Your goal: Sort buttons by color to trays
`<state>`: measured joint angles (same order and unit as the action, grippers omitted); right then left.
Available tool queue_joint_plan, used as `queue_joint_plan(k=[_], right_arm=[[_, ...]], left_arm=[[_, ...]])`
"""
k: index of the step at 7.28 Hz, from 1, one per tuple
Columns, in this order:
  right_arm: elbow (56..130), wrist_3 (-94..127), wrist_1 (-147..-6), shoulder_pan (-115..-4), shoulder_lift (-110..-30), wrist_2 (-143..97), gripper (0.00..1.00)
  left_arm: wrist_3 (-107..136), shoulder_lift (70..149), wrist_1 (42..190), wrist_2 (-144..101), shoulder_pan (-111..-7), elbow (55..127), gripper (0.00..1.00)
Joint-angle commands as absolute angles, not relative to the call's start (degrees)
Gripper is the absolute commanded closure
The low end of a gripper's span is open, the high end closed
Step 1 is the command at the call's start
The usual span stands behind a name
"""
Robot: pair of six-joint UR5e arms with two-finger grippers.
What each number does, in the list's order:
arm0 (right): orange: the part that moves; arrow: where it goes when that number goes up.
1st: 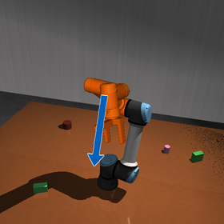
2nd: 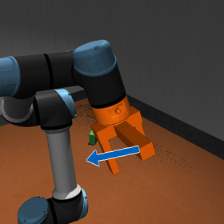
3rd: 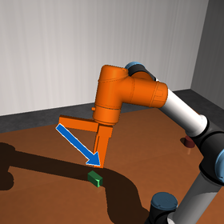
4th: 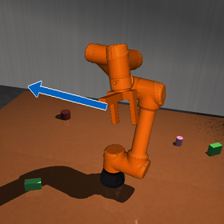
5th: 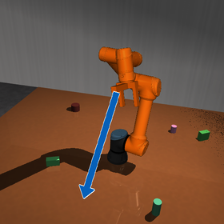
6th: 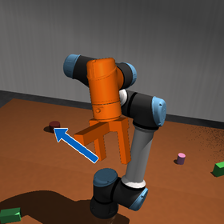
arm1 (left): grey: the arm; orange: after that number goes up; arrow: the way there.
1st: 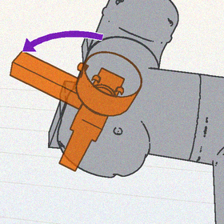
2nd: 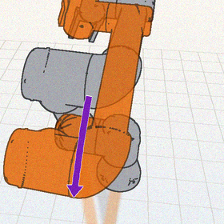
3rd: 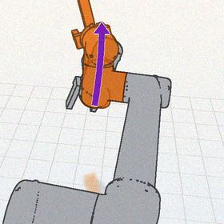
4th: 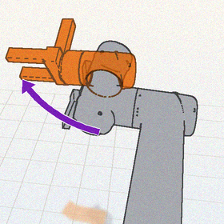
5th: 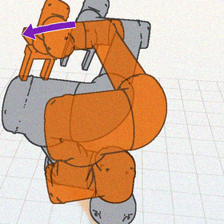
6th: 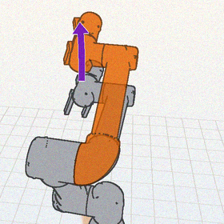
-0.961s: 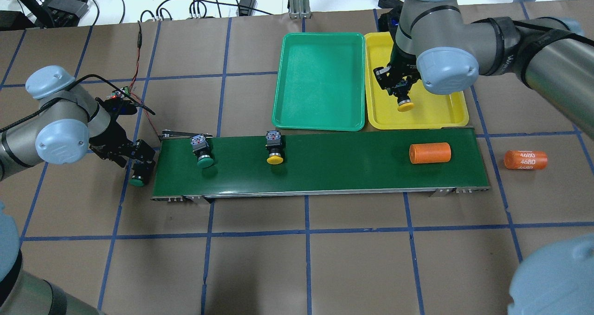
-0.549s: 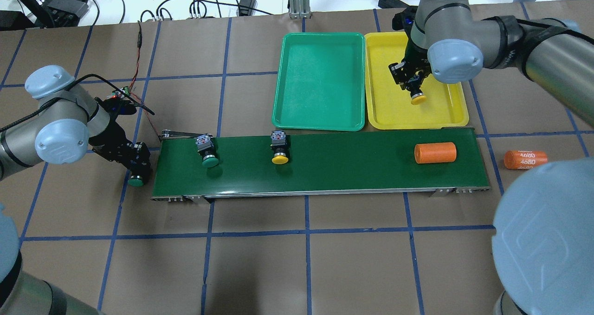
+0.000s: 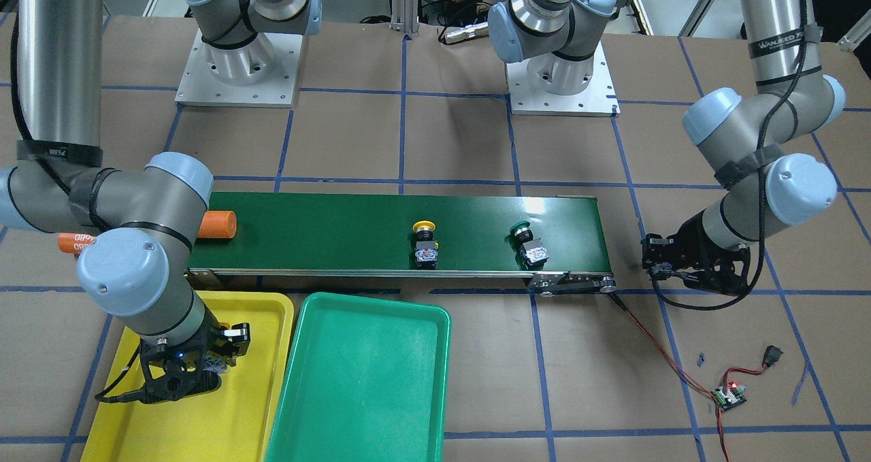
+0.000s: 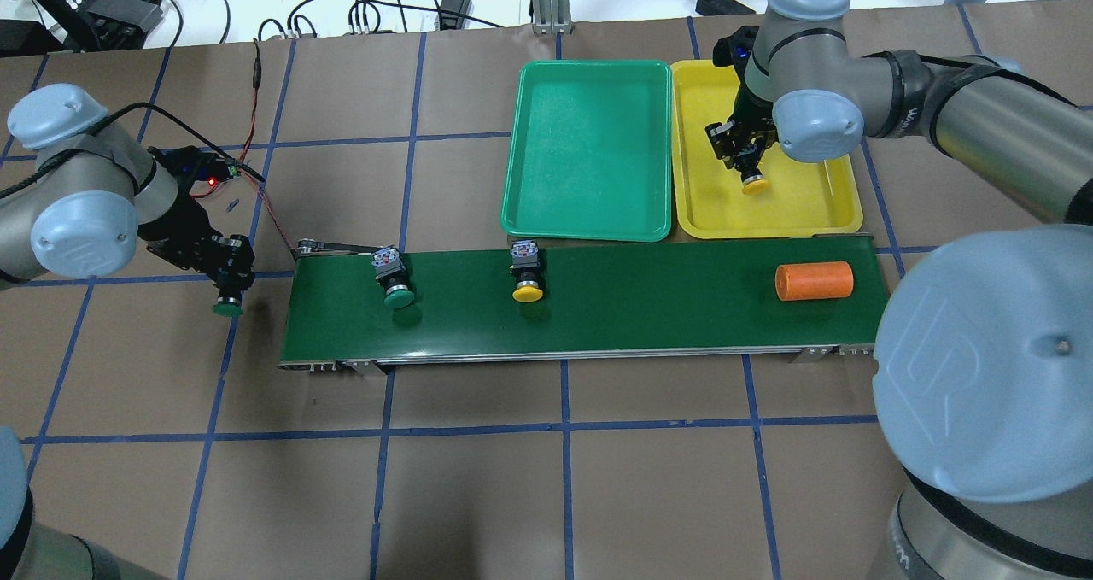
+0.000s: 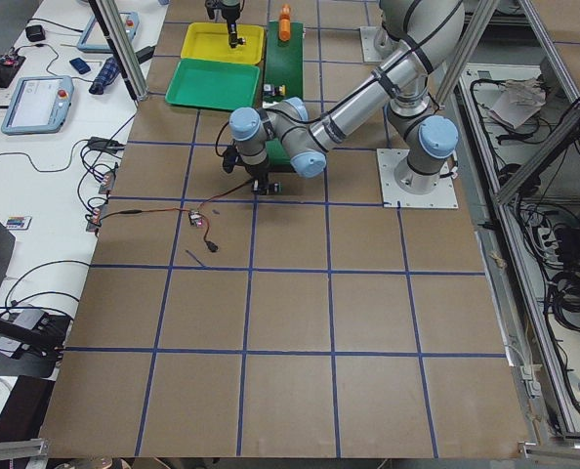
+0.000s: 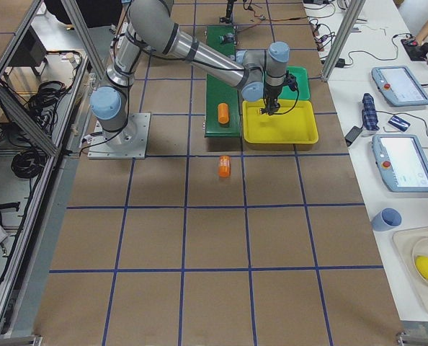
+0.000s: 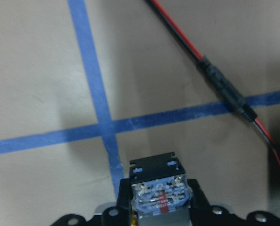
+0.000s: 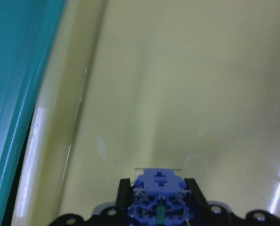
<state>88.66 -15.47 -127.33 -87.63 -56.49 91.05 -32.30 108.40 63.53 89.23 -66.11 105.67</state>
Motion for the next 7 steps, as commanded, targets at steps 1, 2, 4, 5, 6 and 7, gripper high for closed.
queue_joint_plan(k=[1, 2, 4, 5, 6, 7], right_arm=[[88.6, -15.5, -130.9, -87.6, -55.8, 91.0, 0.19], [88.6, -15.4, -131.0, -87.6, -56.6, 90.8, 0.0], [89.0, -14.9, -130.0, -88.5, -59.9, 90.6, 0.0], [89.6, -14.4, -129.8, -89.4, -62.2, 88.6, 0.0], [89.7, -12.2, -128.0, -90.8, -64.1, 88.5, 0.0], [89.7, -9.3, -125.9, -92.5, -66.2, 88.6, 0.0]], left_arm=[[-31.3, 107.0, 79.2, 89.2, -66.7, 93.7, 1.0], [-27.2, 106.6, 83.5, 88.7, -67.3, 90.5, 1.0], [-22.2, 105.9, 84.9, 88.6, -72.0, 89.7, 1.0], [-17.4, 105.2, 84.9, 88.2, -74.9, 90.9, 1.0], [-16.0, 105.2, 84.9, 88.2, -77.5, 92.4, 1.0], [-15.7, 105.7, 84.5, 88.2, -78.5, 94.2, 1.0]])
